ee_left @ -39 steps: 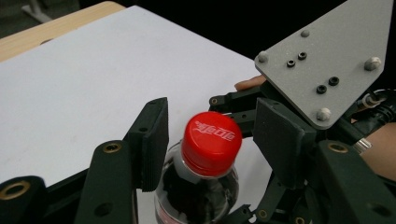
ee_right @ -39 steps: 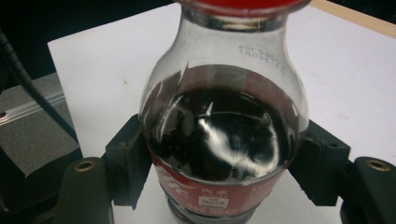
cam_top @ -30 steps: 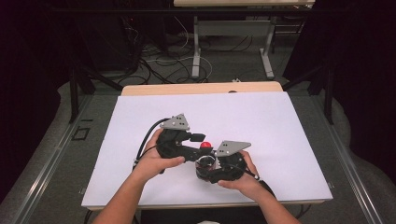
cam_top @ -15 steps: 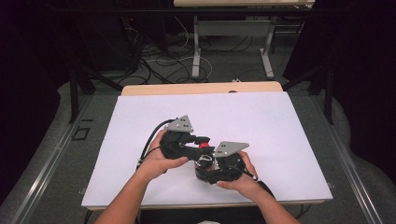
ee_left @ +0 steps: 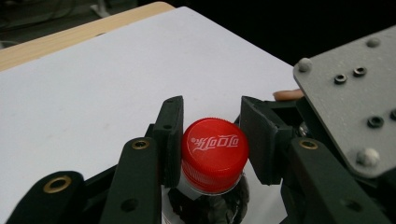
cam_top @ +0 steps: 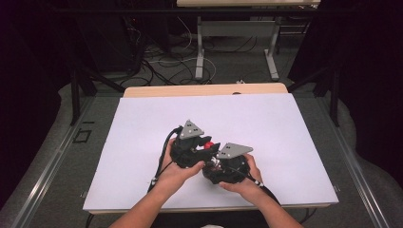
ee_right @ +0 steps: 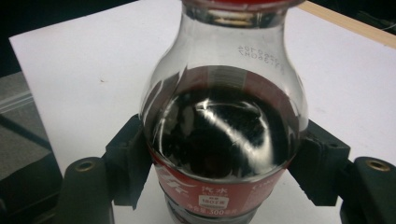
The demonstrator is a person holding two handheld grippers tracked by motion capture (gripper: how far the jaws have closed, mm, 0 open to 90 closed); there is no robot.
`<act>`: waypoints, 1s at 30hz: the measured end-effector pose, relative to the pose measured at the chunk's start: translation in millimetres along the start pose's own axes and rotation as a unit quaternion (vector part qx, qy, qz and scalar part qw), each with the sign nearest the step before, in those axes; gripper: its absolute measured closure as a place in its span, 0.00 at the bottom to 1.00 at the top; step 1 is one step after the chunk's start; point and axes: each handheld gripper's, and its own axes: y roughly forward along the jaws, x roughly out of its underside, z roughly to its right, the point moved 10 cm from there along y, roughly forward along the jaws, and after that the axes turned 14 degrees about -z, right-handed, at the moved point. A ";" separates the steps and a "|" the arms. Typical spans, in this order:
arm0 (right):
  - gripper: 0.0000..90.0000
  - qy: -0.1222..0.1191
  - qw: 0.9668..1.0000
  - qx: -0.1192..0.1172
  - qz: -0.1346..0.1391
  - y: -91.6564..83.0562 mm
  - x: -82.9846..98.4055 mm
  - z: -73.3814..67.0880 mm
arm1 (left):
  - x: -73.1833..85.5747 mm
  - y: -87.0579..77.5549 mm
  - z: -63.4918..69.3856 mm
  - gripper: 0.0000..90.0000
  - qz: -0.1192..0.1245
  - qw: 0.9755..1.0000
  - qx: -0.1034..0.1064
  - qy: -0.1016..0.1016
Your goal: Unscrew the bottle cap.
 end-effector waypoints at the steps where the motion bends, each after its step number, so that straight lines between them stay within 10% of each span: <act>1: 0.33 -0.003 1.000 0.000 -0.001 -0.2 0.3 0.5 | -0.4 -0.1 0.7 0.68 0.001 1.000 -0.001 -0.002; 10: 0.33 -0.001 0.999 -0.037 0.012 -5.1 -2.3 -0.7 | -3.4 -13.2 1.5 0.53 -0.007 0.998 0.051 0.027; 17: 0.33 -0.006 0.998 -0.064 0.017 -7.2 -3.5 -3.8 | 0.0 -21.5 1.5 0.50 -0.013 0.992 0.106 0.068; 30: 0.33 -0.013 0.997 -0.069 0.011 -6.1 -2.5 -9.6 | 1.9 -11.6 -6.2 0.54 -0.015 0.990 0.109 0.087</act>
